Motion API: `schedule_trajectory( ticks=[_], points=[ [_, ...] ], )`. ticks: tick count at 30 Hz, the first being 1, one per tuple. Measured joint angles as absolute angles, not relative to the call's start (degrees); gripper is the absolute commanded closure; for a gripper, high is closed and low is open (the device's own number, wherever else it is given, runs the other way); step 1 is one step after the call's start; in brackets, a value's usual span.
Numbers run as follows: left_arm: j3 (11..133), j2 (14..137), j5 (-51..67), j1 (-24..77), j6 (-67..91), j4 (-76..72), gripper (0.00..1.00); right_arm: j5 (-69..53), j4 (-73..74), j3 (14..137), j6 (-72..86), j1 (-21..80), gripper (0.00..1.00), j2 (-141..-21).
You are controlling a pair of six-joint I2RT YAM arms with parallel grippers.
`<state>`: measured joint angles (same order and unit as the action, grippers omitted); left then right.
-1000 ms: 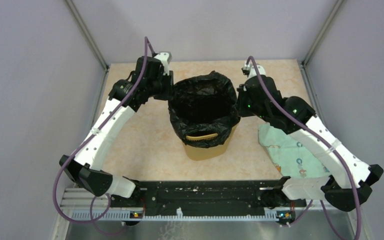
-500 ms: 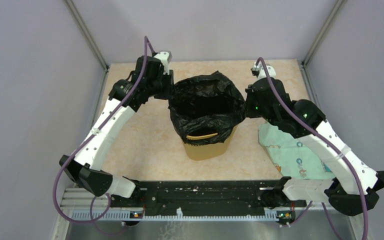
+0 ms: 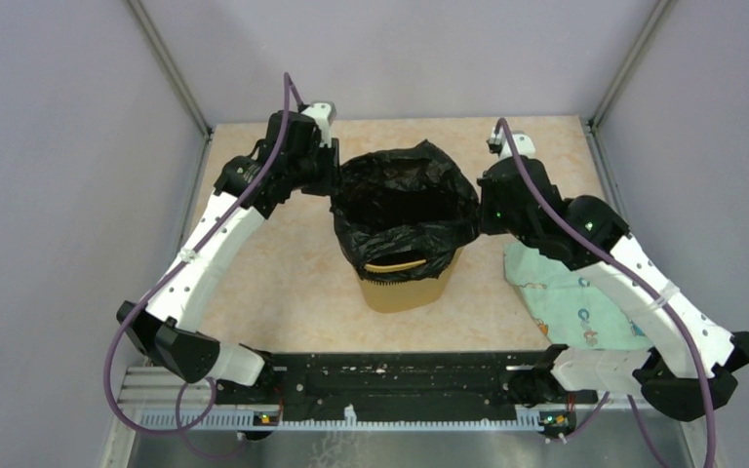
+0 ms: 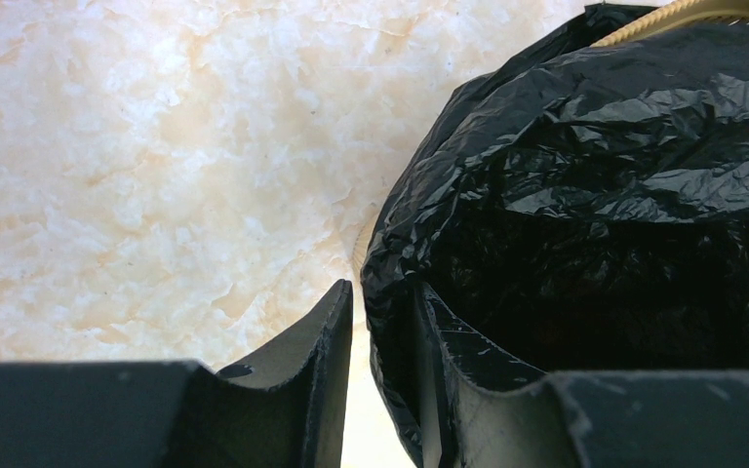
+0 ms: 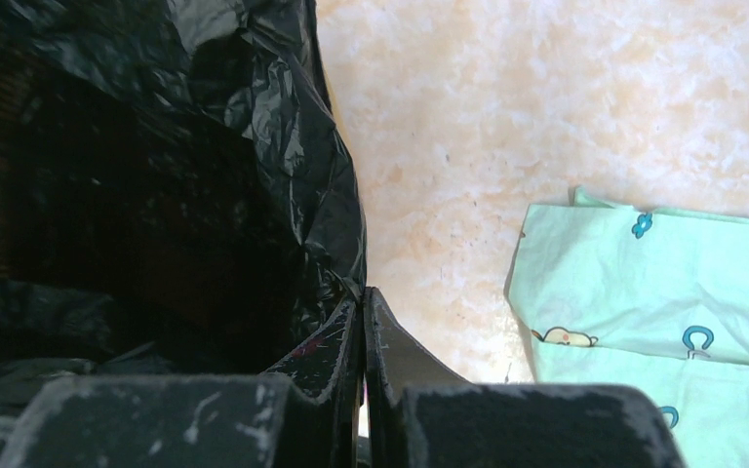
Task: Put the trash bags into the trash bin
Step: Place the trash bag in the trash bin.
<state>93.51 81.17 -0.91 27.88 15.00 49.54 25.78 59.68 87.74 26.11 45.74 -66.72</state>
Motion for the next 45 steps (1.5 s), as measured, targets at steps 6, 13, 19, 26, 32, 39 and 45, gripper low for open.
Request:
schedule_trajectory(
  ticks=[6,13,19,26,32,39,45],
  points=[
    [93.51,81.17,-0.86,27.88,14.98,49.41,0.65,25.56,56.47,79.83,27.09,45.76,0.99,-63.02],
    [93.03,81.19,-0.69,27.92,15.00,48.73,0.65,21.63,46.15,69.93,27.70,45.56,0.99,-55.22],
    [92.27,81.21,-0.69,27.92,14.98,48.38,0.65,18.83,34.89,59.16,28.82,44.60,1.00,-50.06],
    [91.74,81.41,-0.71,27.92,14.98,47.97,0.65,17.19,26.68,52.03,30.06,44.18,1.00,-46.87],
    [91.50,82.61,-0.73,27.92,14.98,47.09,0.64,15.97,23.94,47.94,30.52,44.12,1.00,-48.21],
    [91.37,83.20,-0.73,27.92,14.83,46.59,0.64,15.77,23.42,47.11,30.68,44.12,0.87,-48.90],
    [91.15,83.20,-0.84,27.92,14.72,45.74,0.62,16.56,29.47,49.87,30.06,44.10,0.40,-48.80]
  ],
)
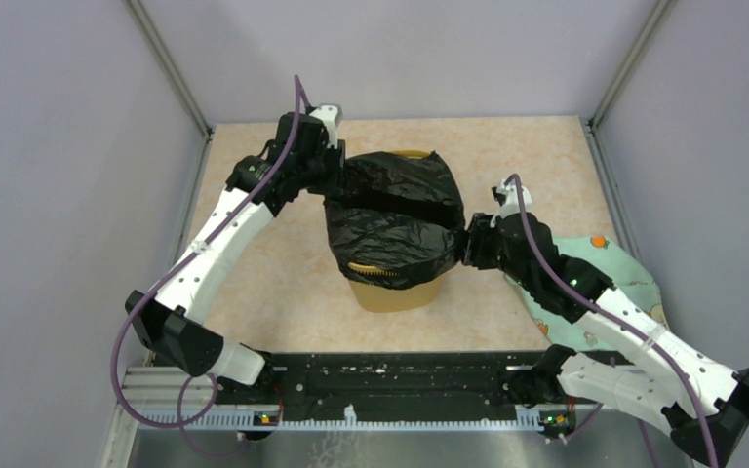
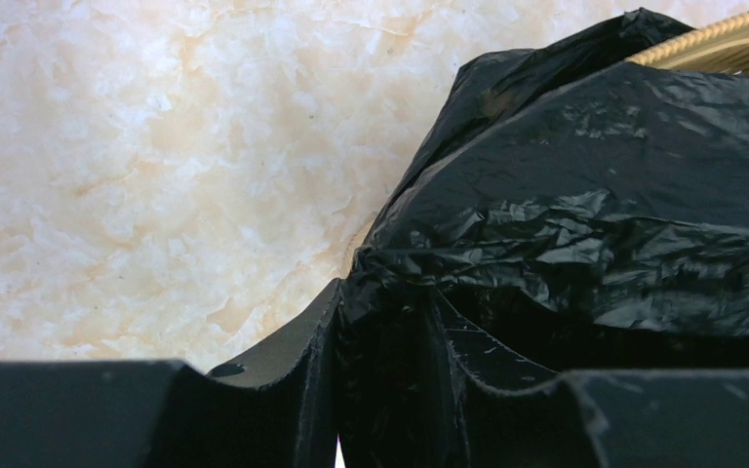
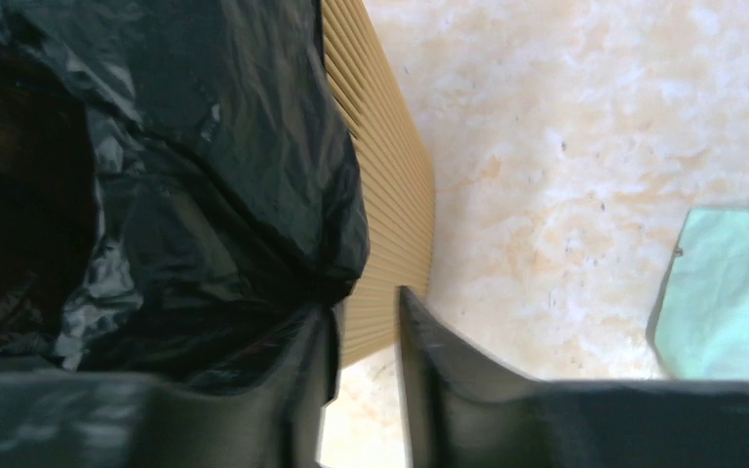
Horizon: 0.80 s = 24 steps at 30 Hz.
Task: Put the trash bags into the trash bin
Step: Place the trash bag in the trash bin.
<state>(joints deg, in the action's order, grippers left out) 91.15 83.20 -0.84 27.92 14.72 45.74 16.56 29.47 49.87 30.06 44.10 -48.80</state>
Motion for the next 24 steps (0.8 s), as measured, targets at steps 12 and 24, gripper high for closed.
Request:
schedule_trajectory(
  ticks=[12,24],
  points=[
    [91.02,83.18,2.02,27.86,12.25,41.78,0.60,18.02,40.51,66.85,22.44,44.10,0.24,-49.06],
    [91.02,83.31,7.88,27.86,10.92,36.29,0.59,-3.62,35.35,77.25,13.96,23.66,0.31,-62.76]
  ],
)
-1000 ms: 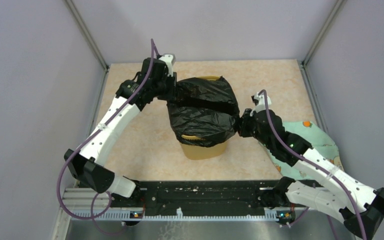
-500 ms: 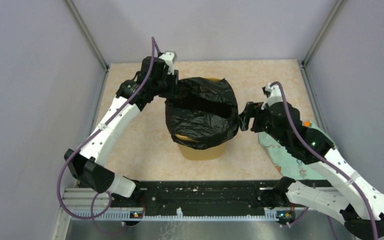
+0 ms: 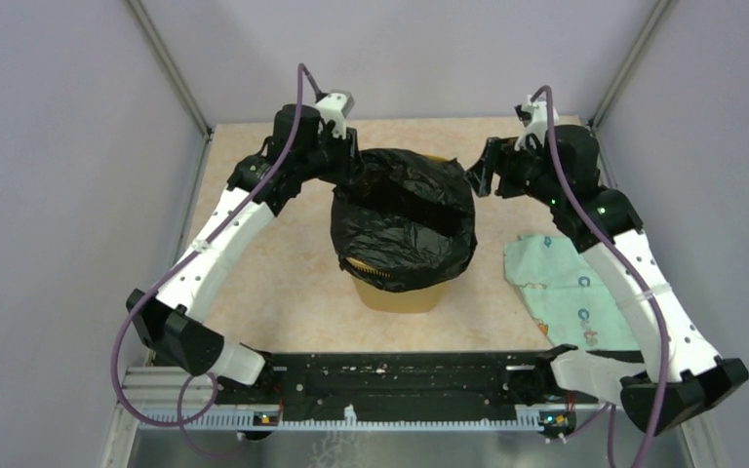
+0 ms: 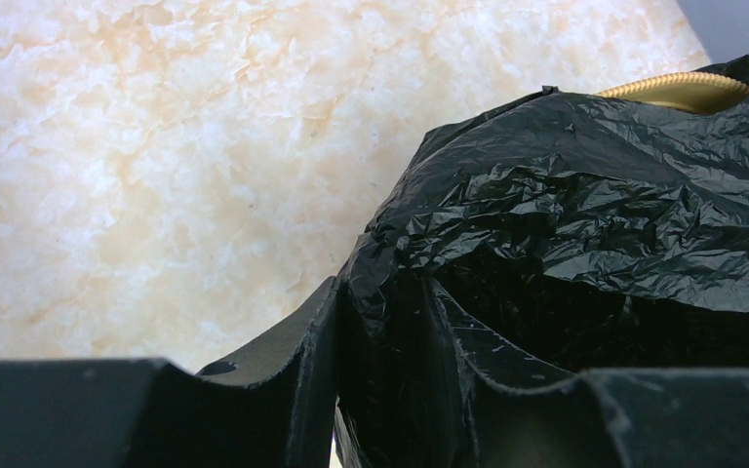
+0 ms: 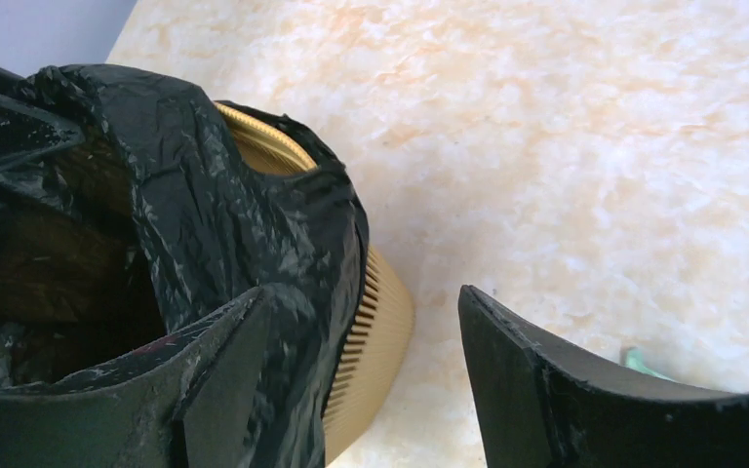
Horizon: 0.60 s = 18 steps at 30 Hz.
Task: Put the trash bags into the trash bin
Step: Place the trash bag in the trash bin.
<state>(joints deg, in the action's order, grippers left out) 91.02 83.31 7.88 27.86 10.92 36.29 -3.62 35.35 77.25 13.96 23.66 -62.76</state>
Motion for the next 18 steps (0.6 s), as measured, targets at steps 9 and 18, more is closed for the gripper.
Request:
schedule_trajectory(
  ticks=[9,18],
  points=[
    [91.02,84.95,10.17,27.86,10.70,33.45,0.59,-17.12,31.42,79.68,12.99,19.09,0.39,-72.77],
    [91.02,85.03,11.05,27.86,10.70,32.99,0.59,-18.96,30.24,82.83,12.60,18.98,0.69,-75.90]
  ],
)
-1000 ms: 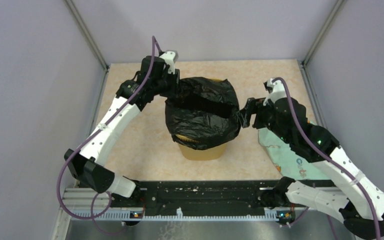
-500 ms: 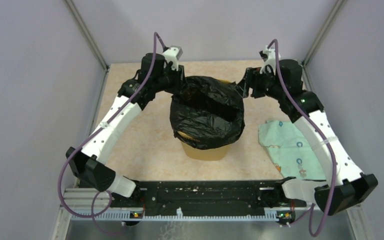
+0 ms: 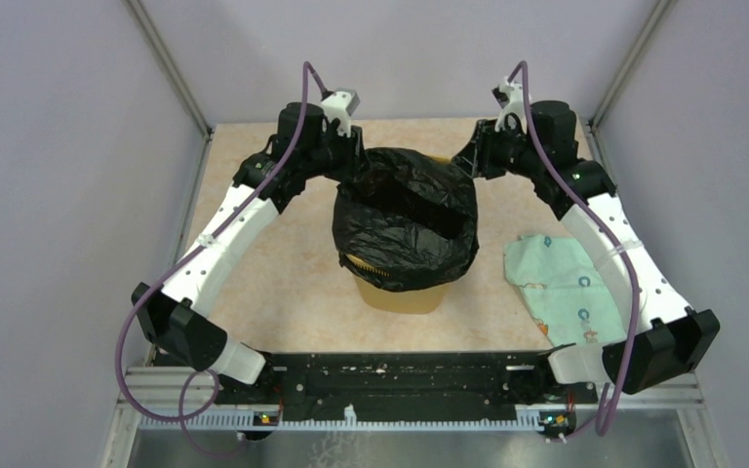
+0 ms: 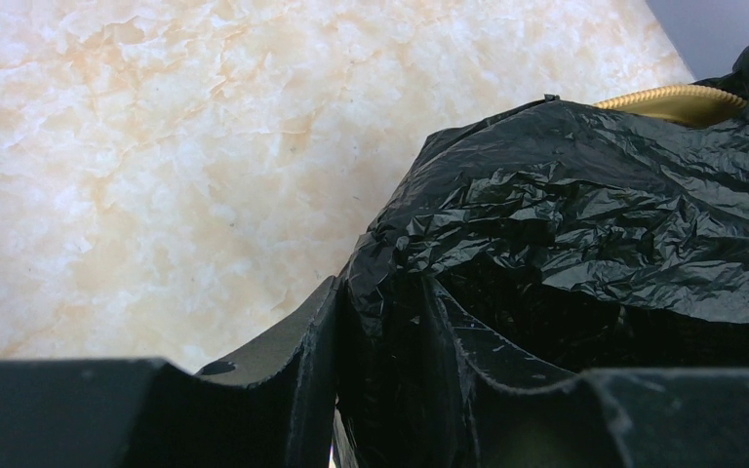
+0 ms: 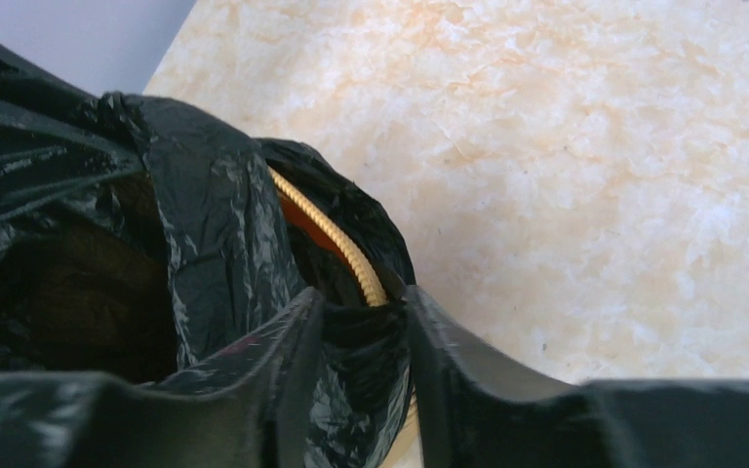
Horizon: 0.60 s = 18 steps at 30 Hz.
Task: Put the trash bags into the trash bin
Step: Place the trash bag in the trash bin.
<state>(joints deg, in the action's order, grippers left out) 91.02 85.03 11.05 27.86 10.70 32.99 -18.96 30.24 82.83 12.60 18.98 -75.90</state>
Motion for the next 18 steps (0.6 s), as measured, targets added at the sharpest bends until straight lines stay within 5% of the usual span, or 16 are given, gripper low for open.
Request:
schedule_trajectory(
  ticks=[6,11,18],
  points=[
    [91.02,85.03,11.14,27.86,10.70,32.97,0.59,-18.94,29.67,84.03,12.51,18.98,0.87,-77.78],
    [91.02,85.03,11.14,27.86,10.70,32.95,0.59,-18.46,30.09,84.25,12.43,18.98,0.54,-78.30],
    [91.02,85.03,11.14,27.86,10.68,32.97,0.59,-16.16,31.31,84.79,11.05,18.96,0.48,-77.87]
  ],
)
